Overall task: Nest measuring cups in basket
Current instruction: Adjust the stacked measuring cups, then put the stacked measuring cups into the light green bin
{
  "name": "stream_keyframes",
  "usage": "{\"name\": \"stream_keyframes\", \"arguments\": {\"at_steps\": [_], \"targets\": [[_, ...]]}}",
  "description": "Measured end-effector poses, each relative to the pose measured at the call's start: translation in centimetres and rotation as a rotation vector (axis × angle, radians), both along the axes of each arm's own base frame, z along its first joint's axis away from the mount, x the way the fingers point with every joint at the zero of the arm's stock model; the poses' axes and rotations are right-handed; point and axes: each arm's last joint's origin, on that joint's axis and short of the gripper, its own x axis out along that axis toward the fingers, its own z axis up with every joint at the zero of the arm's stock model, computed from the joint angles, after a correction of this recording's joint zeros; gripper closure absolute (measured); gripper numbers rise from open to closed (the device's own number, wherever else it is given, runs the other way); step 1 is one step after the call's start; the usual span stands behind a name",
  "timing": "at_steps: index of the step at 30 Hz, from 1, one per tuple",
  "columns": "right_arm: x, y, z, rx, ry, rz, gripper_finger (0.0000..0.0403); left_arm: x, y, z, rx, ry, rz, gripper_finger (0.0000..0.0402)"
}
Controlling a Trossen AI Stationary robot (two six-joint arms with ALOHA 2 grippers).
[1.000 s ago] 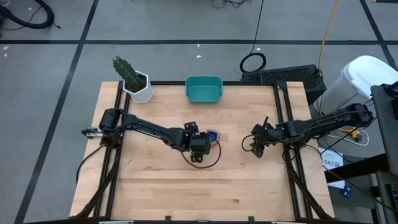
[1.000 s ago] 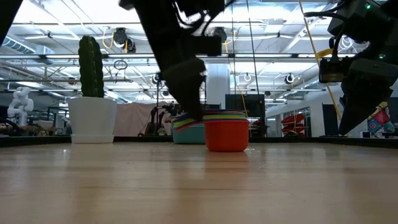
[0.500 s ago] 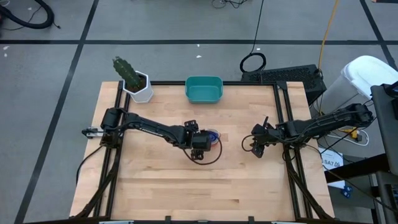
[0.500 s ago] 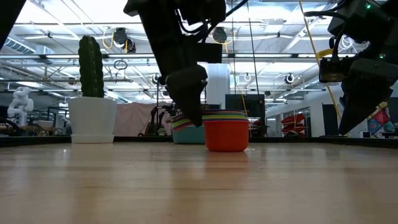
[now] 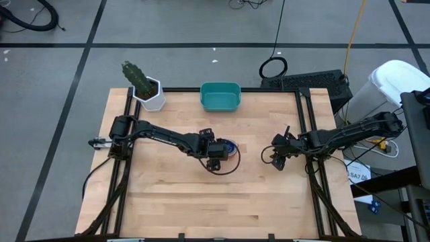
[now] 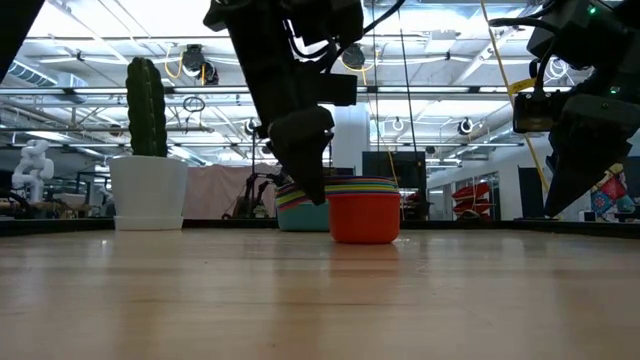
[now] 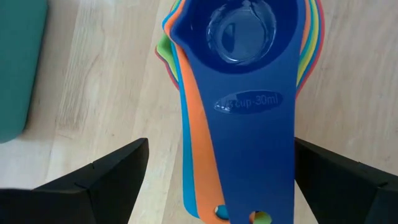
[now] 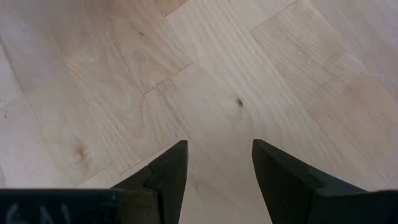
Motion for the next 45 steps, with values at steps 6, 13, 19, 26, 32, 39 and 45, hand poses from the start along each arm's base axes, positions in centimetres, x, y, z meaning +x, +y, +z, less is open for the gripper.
{"name": "stream_keyframes", "arguments": {"at_steps": [6,13,19,26,32,39,45], "targets": [[0.0,0.0,0.0,0.0,0.0,0.0,0.0232,-0.01,0.0,0.01,-0.001,0.001,0.0,0.0025],[0.0,0.0,0.0,0.0,0.0,0.0,0.0232,-0.02,-0.07,-0.02,-0.028,0.003,-0.004,0.0095],[0.0,0.0,-0.01,0.0,0.0,0.0,0.0232,-0.02,-0.07,-0.02,-0.028,0.003,-0.004,0.0174],[-0.01,0.0,-0.01,0.0,0.0,0.0,0.0232,-0.01,-0.12,-0.03,-0.042,0.003,-0.01,0.0235],[-0.01,0.0,-0.01,0.0,0.0,0.0,0.0232,0.0,-0.12,-0.01,-0.042,0.002,-0.011,0.0232],[-0.01,0.0,-0.01,0.0,0.0,-0.001,0.0232,0.0,-0.12,-0.01,-0.041,0.004,-0.017,0.017],[0.0,0.0,-0.01,0.0,0.0,-0.001,0.0232,0.0,-0.12,-0.01,-0.037,0.008,-0.029,0.0137]]}}
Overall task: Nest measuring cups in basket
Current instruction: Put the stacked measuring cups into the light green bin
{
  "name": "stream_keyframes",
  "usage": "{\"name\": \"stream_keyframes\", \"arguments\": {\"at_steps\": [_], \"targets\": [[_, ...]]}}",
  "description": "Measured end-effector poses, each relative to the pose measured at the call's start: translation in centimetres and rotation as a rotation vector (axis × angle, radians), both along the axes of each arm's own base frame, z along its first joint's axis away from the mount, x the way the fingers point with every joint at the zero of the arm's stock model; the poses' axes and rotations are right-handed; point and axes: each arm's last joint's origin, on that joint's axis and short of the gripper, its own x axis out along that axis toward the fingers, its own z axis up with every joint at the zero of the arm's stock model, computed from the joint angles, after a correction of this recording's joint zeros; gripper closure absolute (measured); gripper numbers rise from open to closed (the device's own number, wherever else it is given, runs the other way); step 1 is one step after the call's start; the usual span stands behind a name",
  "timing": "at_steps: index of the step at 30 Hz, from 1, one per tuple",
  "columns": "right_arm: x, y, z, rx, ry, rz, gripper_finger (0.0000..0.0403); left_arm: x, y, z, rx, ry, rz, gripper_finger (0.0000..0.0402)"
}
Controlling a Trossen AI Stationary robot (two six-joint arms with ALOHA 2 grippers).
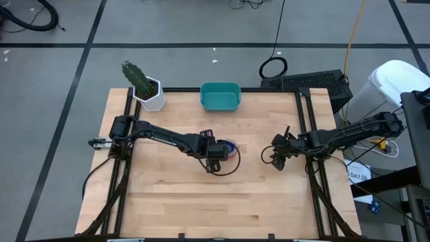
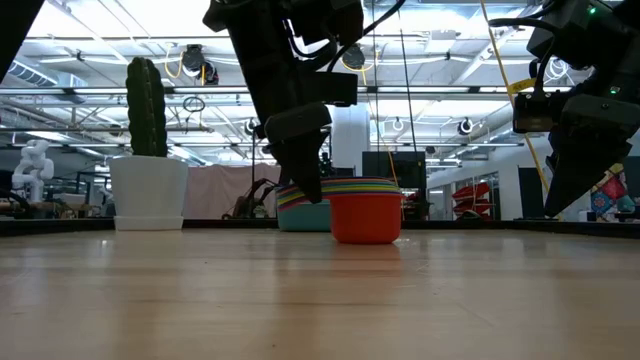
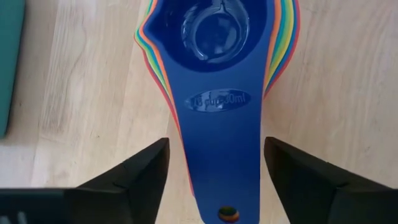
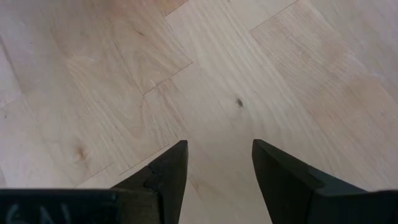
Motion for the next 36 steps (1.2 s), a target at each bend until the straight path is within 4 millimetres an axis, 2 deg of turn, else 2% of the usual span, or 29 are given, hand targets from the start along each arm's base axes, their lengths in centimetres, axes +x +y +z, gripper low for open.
{"name": "stream_keyframes", "arguments": {"at_steps": [9,14,23,36], "targets": [[0.0,0.0,0.0,0.0,0.0,0.0,0.0232,0.1,0.7,0.0,-0.009,0.002,-0.013,0.0124],[0.0,0.0,0.0,0.001,0.0,-0.002,0.0232,0.2,1.2,-0.1,-0.096,0.011,-0.036,0.0143],[0.0,0.0,0.0,0.0,0.0,-0.001,0.0232,0.2,1.9,-0.1,-0.136,0.016,-0.05,0.0179],[0.0,0.0,0.0,0.0,0.0,0.0,0.0232,0.2,2.4,-0.1,-0.147,0.016,-0.039,0.0209]]}}
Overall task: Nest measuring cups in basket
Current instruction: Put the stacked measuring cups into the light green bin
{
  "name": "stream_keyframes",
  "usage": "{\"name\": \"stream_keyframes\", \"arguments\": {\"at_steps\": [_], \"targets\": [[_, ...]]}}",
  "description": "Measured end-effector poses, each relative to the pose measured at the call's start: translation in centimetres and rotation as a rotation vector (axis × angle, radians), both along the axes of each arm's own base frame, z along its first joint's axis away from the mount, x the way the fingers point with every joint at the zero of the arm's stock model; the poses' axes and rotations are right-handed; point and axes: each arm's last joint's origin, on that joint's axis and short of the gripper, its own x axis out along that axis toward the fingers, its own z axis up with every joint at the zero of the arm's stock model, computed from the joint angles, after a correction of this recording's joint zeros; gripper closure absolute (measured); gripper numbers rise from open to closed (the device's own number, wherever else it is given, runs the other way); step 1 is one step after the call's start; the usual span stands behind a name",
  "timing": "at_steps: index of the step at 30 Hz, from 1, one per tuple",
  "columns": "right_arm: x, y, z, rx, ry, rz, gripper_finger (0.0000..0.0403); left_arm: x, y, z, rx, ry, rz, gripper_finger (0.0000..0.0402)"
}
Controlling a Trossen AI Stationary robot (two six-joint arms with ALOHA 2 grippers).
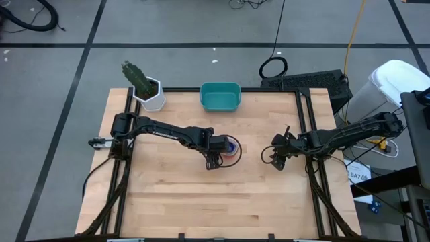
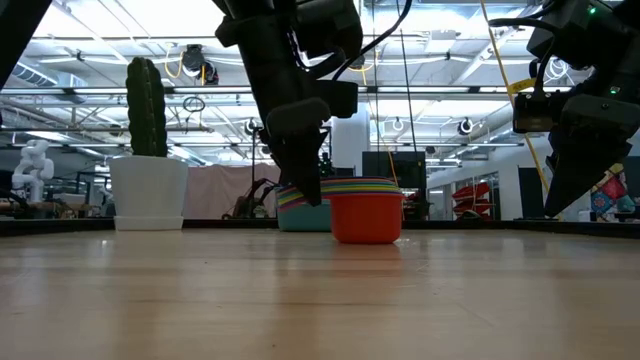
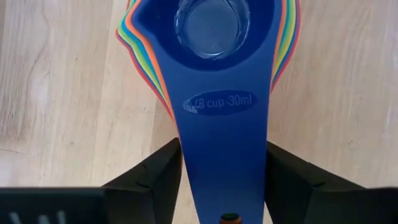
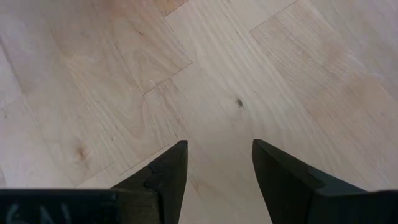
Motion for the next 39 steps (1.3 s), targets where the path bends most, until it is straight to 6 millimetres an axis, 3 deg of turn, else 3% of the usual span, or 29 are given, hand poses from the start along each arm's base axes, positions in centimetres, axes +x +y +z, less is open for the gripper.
{"name": "stream_keyframes", "arguments": {"at_steps": [13,22,30,39], "targets": [[0.0,0.0,0.0,0.0,0.0,0.0,0.0232,0.0,0.04,0.01,0.014,-0.001,0.008,0.0208],[0.0,0.0,0.0,0.0,0.0,0.0,0.0232,0.0,0.06,0.01,0.01,-0.004,0.03,0.0249],[0.0,0.0,-0.01,0.0,0.0,0.0,0.0232,0.0,0.01,0.02,0.004,-0.004,0.029,0.0226],[0.0,0.0,-0.01,0.0,0.0,0.0,0.0232,0.0,-0.06,0.0,-0.007,-0.002,0.017,0.0235]]}}
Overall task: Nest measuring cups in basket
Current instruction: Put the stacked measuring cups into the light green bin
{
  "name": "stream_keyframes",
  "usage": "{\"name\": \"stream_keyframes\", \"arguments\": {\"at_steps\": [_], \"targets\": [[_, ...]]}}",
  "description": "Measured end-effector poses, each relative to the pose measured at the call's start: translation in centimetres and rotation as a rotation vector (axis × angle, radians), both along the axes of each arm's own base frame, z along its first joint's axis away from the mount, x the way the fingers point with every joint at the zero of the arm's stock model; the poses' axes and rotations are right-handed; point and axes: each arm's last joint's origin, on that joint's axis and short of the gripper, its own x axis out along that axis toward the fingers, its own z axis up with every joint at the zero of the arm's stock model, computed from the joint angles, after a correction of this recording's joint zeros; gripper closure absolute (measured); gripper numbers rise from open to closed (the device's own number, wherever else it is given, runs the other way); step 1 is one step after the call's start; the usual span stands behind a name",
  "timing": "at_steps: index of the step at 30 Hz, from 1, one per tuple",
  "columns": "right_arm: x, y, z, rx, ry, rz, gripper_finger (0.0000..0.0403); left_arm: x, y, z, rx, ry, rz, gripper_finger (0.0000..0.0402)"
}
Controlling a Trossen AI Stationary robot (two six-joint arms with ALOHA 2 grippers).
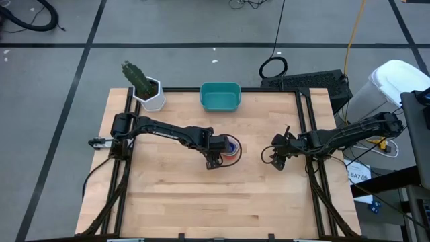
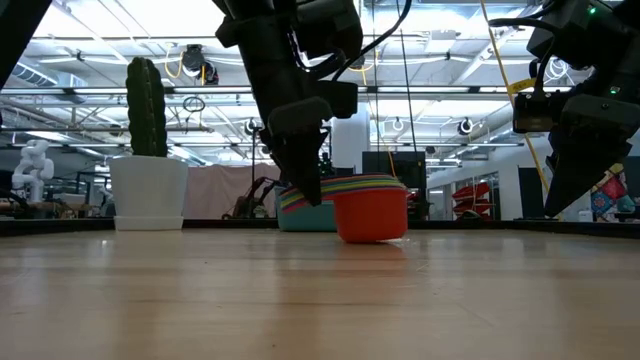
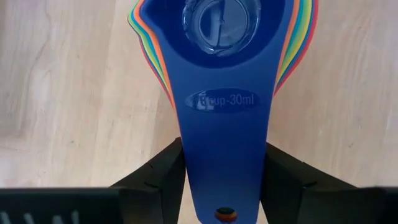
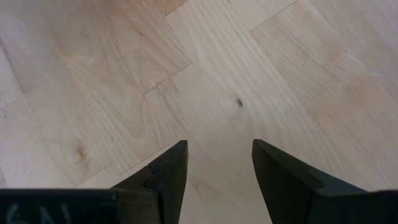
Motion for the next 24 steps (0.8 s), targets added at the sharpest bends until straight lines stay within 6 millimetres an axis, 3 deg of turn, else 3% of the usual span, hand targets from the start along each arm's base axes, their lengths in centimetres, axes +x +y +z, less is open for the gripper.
{"name": "stream_keyframes", "arguments": {"at_steps": [15,24], "targets": [[0.0,0.0,0.0,0.0,0.0,0.0,0.0232,0.0,-0.06,0.02,-0.016,0.0,0.001,0.0108],[0.0,0.0,0.0,0.0,0.0,0.0,0.0232,0.0,-0.11,0.01,-0.031,0.001,-0.009,0.0104]]}}
